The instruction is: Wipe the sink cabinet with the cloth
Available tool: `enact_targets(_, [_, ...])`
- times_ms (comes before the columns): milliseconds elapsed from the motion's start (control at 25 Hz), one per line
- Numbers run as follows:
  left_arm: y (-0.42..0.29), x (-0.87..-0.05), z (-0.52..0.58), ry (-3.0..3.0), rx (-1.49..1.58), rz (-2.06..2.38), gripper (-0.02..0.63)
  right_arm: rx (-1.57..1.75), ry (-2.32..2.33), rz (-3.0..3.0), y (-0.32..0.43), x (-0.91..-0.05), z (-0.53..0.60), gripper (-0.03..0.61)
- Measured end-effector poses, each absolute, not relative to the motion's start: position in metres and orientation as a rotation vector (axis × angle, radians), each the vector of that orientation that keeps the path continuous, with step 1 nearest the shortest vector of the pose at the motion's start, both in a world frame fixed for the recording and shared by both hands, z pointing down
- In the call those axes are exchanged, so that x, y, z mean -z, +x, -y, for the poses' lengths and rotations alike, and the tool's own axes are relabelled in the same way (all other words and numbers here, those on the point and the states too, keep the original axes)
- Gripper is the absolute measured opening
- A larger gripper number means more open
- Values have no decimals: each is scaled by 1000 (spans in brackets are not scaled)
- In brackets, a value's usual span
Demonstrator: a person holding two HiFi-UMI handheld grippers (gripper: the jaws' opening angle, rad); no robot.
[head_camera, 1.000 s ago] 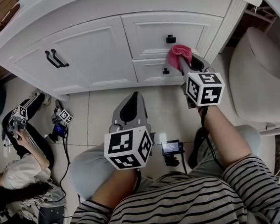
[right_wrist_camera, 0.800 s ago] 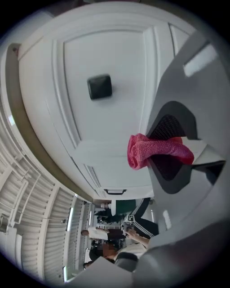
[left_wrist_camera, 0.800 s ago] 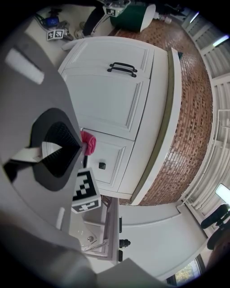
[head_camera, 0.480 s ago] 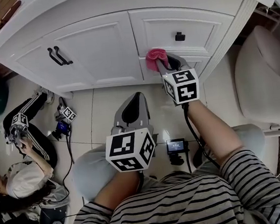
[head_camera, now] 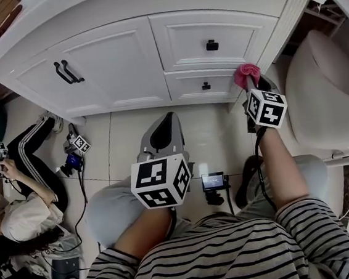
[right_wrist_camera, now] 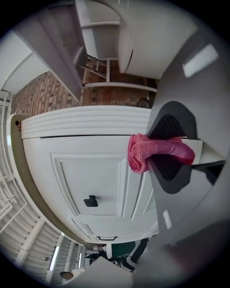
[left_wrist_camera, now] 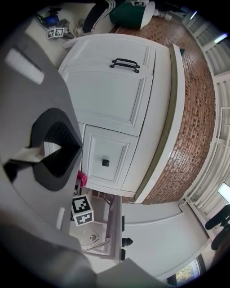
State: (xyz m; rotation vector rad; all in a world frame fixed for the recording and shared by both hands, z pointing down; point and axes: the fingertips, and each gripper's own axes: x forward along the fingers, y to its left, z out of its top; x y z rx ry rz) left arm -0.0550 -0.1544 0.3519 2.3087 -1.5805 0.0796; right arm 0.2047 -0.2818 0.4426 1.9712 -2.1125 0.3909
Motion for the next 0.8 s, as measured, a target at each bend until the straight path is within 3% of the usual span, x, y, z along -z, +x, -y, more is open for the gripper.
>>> enact_targets(120, [-56,-350,153,2306,-75,1584,-2,-395,1916,2220,168,-433,278,86])
enact_targets(440, [-62,-358,153,2284,-78,1580,-2,-245,1294,2526,-41,-461,280,87])
enact_targets(600, [-64,-358,153,2281,-59,1564,-2,-284,1313,2446,-36,-483,300,87])
enact_targets(800, [-62,-361,157,2272,-53,1543,-2,-337,1474,2370,31,-483,300,87])
